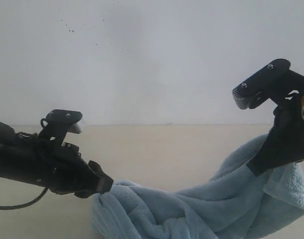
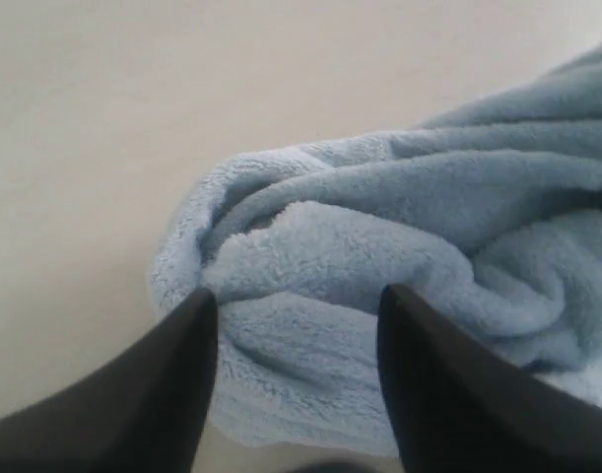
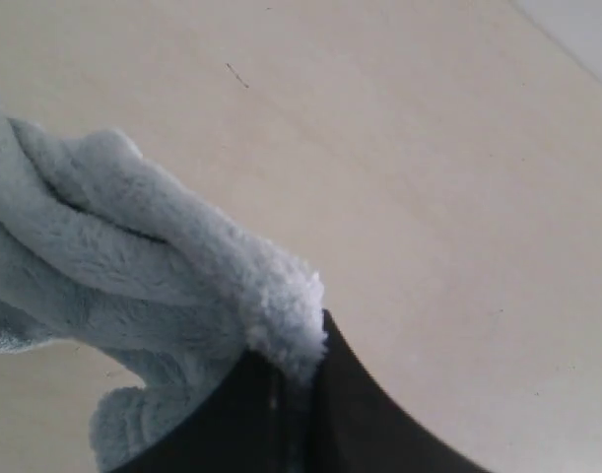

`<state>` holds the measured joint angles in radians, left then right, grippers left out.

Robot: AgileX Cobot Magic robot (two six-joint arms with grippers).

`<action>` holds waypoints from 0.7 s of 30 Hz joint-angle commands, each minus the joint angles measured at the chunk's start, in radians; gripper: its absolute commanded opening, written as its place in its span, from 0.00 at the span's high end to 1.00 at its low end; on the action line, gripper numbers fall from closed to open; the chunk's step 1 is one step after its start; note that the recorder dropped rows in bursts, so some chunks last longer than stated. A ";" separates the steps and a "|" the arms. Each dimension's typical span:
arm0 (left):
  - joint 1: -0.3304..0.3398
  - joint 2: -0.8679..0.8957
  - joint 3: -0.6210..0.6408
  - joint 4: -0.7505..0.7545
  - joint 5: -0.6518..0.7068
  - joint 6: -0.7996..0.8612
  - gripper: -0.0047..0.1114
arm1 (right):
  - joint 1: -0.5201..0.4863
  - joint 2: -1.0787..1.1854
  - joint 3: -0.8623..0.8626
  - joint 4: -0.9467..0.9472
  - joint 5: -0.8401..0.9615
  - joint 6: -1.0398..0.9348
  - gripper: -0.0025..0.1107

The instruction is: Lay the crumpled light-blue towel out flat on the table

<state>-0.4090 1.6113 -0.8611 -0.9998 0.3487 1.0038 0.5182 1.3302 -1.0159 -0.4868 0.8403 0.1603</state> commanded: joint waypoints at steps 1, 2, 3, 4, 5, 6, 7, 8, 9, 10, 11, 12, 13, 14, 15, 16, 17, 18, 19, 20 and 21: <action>-0.099 0.000 -0.047 0.279 0.009 0.016 0.55 | 0.000 -0.001 0.036 -0.006 -0.014 0.014 0.98; -0.124 0.000 -0.054 0.358 0.013 0.119 0.55 | 0.000 -0.001 0.055 -0.008 -0.028 0.014 0.98; -0.128 0.000 -0.054 0.388 0.023 0.176 0.55 | 0.000 -0.001 0.066 -0.008 -0.035 0.014 0.98; -0.133 0.000 -0.054 0.418 0.040 0.248 0.55 | 0.000 -0.001 0.076 -0.008 -0.048 0.014 0.98; -0.133 0.000 -0.054 0.449 0.063 0.322 0.55 | 0.000 -0.001 0.081 -0.008 -0.059 0.014 0.98; -0.133 0.000 -0.054 0.473 0.088 0.369 0.55 | 0.000 -0.001 0.086 -0.008 -0.068 0.014 0.98; -0.133 0.000 -0.054 0.486 0.119 0.418 0.55 | 0.000 -0.001 0.089 -0.008 -0.071 0.014 0.98; -0.133 0.000 -0.054 0.486 0.144 0.473 0.55 | 0.000 -0.001 0.089 -0.008 -0.074 0.016 0.98; -0.133 0.000 -0.054 0.480 0.167 0.526 0.55 | 0.000 -0.003 0.089 -0.008 -0.081 0.016 0.98; -0.133 0.000 -0.054 0.473 0.196 0.587 0.54 | 0.000 -0.003 0.089 -0.006 -0.085 0.016 0.98; -0.133 0.001 -0.052 0.457 0.219 0.646 0.52 | 0.000 -0.003 0.089 -0.006 -0.089 0.016 0.98; -0.133 0.001 -0.052 0.443 0.238 0.690 0.50 | 0.000 -0.003 0.089 -0.002 -0.092 0.019 0.98; -0.133 0.005 -0.052 0.415 0.247 0.738 0.47 | 0.000 -0.003 0.089 0.000 -0.094 0.025 0.98; -0.133 0.010 -0.052 0.370 0.247 0.771 0.44 | 0.000 -0.003 0.089 0.005 -0.094 0.030 0.98; -0.133 0.018 -0.052 0.325 0.247 0.786 0.43 | 0.000 -0.003 0.089 0.006 -0.094 0.036 0.98; -0.133 0.028 -0.052 0.264 0.247 0.793 0.40 | 0.000 -0.003 0.089 0.006 -0.096 0.041 0.98; -0.133 0.042 -0.052 0.208 0.247 0.796 0.39 | 0.000 -0.003 0.089 0.006 -0.096 0.043 0.98; -0.133 0.057 -0.052 0.161 0.247 0.801 0.38 | 0.000 -0.003 0.089 0.006 -0.096 0.043 0.98; -0.133 0.071 -0.052 0.130 0.247 0.813 0.37 | 0.000 -0.003 0.089 0.006 -0.096 0.043 0.98; -0.133 0.088 -0.052 0.120 0.247 0.829 0.37 | 0.000 -0.003 0.089 0.006 -0.098 0.043 0.98; -0.133 0.105 -0.052 0.120 0.235 0.845 0.37 | 0.000 -0.003 0.089 0.006 -0.100 0.043 0.98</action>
<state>-0.5353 1.6762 -0.9094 -0.8147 0.5900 1.8035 0.5182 1.3303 -0.9265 -0.4830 0.7534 0.1954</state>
